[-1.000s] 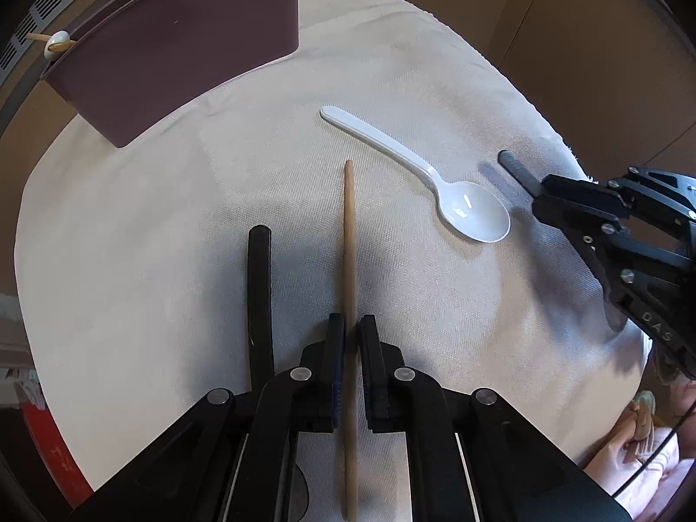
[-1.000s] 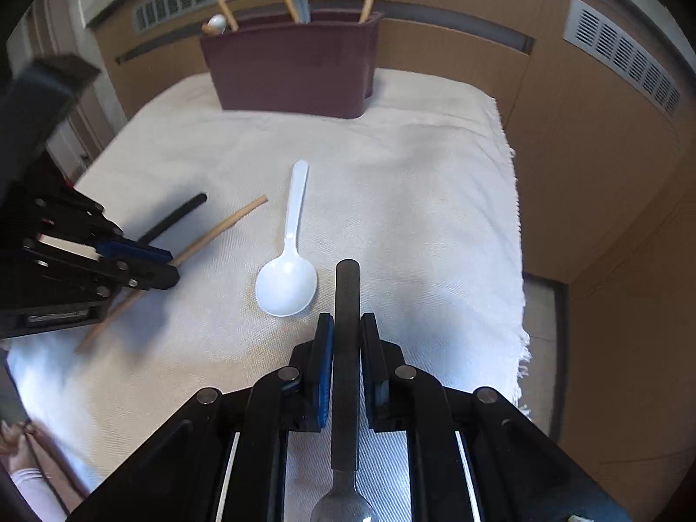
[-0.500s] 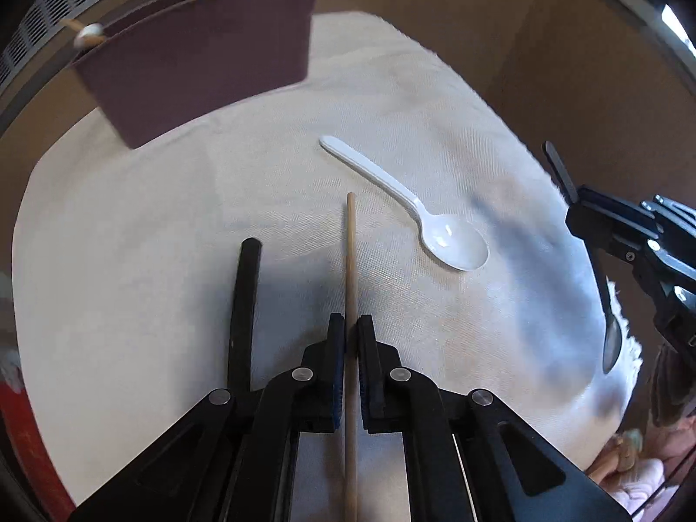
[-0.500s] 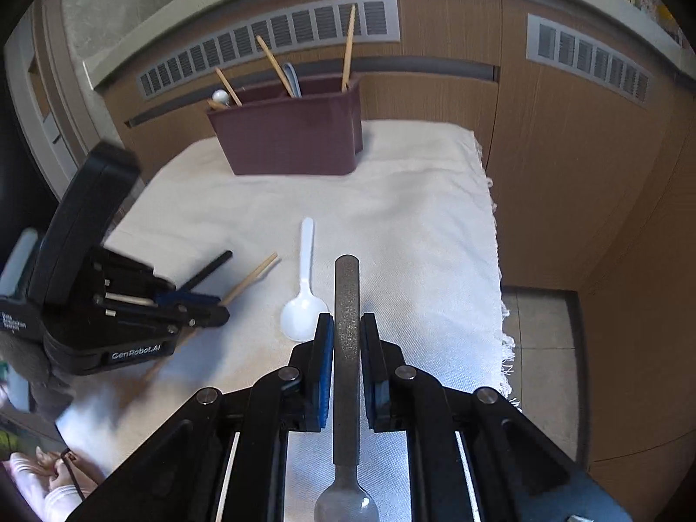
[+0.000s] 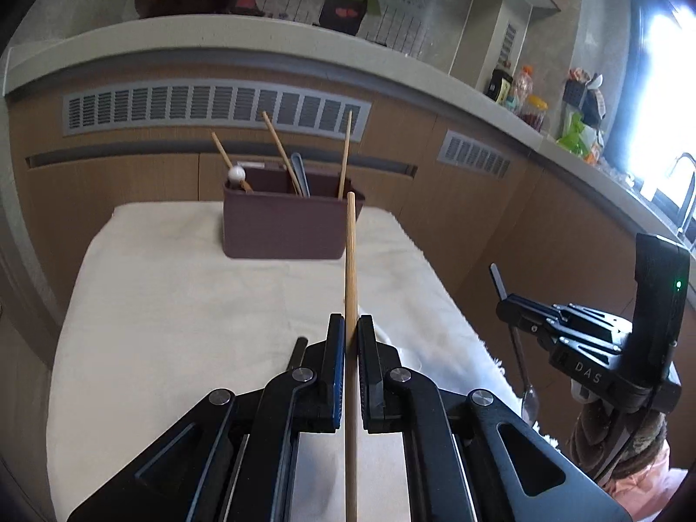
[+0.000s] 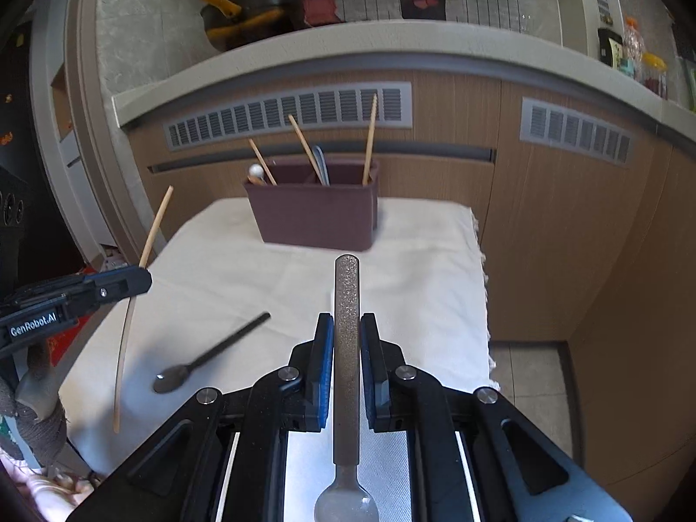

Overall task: Organize utensils
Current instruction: 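Carry the chopstick and spoon upright over the maroon caddy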

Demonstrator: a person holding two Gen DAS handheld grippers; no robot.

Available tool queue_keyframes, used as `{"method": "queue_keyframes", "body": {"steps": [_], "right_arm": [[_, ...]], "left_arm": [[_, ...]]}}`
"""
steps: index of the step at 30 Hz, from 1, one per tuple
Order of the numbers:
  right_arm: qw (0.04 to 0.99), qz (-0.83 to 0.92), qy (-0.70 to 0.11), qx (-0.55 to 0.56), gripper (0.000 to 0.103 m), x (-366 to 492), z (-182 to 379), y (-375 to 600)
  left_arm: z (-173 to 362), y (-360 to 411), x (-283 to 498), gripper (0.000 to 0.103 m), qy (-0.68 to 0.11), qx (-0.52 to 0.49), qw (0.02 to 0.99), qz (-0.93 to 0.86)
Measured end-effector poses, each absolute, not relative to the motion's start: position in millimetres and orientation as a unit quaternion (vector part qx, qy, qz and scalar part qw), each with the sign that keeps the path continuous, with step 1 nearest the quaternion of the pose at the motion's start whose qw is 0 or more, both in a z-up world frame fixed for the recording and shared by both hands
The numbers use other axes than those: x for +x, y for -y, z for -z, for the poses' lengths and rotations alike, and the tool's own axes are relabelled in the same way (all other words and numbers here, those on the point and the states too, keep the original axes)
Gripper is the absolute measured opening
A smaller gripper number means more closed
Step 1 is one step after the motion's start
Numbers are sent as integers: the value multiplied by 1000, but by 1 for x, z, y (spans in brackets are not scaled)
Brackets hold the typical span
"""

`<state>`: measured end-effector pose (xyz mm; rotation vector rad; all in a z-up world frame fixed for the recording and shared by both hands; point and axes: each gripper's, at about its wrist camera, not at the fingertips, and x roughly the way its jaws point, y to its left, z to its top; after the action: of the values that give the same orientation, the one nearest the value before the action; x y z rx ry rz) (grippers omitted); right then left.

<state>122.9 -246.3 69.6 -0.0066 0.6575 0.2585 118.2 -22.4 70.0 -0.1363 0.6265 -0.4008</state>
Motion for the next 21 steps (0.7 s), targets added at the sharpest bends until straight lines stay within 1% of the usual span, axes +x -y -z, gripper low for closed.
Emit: {"method": "queue_keyframes", "body": {"steps": [3,8,11,13,16,21], "right_arm": [[950,-131,-284,-11,11,127,-98,239],[977,-119,-177,-30,11,155,-174,230],[986,-120,-116,-23,11,178,-213,228],[988,-122,-90,-14,11,198,-228,226],[988,-130,-81,-8,11,234,-231,219],[985,-138,-100,5,11,299,-214,208]], "left_arm": [[-103,22,116,6,-260,-59,943,198],[-184,17,139,6,-149,-40,970,189],[-219,16,164,6,-94,-49,975,195],[-231,16,182,6,-84,-59,976,192],[-234,17,213,6,-71,-57,980,179],[-223,16,268,6,-83,-67,979,174]]}}
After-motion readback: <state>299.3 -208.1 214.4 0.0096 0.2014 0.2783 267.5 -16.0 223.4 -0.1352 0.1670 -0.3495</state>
